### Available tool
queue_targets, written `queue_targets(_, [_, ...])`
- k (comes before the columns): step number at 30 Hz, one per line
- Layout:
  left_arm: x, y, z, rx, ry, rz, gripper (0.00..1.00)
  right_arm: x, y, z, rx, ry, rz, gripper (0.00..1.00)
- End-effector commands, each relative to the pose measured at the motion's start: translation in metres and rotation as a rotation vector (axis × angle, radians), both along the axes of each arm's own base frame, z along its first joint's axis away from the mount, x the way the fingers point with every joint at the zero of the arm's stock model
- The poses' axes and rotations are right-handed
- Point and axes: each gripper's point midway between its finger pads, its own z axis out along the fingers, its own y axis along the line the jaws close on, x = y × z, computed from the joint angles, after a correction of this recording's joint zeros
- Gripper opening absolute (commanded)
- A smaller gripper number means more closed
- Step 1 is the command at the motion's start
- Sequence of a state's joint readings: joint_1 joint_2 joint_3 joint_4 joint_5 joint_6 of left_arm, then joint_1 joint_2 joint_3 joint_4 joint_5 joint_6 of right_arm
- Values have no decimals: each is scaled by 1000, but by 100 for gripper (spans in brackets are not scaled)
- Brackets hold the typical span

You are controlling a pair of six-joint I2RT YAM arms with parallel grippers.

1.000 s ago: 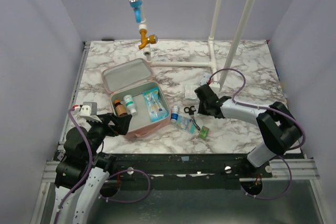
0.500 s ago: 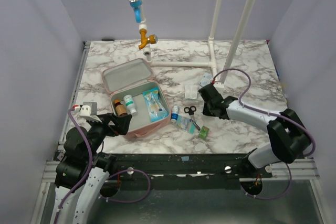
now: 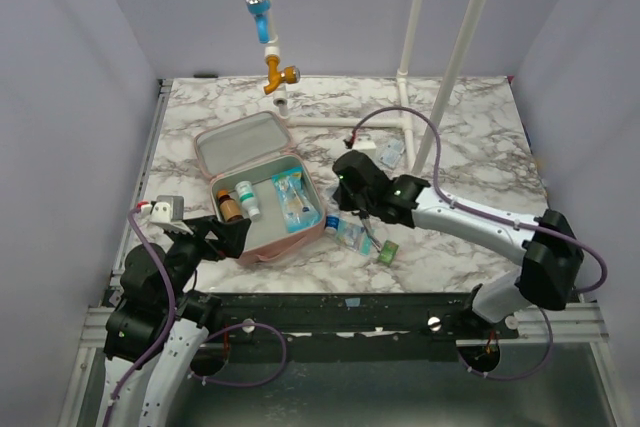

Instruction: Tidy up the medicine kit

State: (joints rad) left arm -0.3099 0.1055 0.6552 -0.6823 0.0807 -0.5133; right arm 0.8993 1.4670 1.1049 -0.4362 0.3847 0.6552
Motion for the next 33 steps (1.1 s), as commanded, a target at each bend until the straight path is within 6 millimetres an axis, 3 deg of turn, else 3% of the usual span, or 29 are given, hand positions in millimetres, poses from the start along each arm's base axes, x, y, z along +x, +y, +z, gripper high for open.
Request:
queue_targets(1, [-1, 0, 1, -3, -17, -4, 98, -5, 41, 5, -40, -27, 81, 1])
queue_targets(6, [-1, 1, 1, -3, -17, 1, 98, -6, 86, 9, -11, -40, 158, 1])
queue_targets(13, [-1, 1, 1, -2, -16, 1, 98, 6, 136, 4, 33, -57, 225, 1])
queue_targets(19, [-1, 0, 1, 1, -16, -2, 98, 22, 165, -3, 55, -78, 235, 1])
queue_targets(33, [-1, 1, 1, 2, -19, 0, 98, 60, 220, -48, 18, -112, 243, 1])
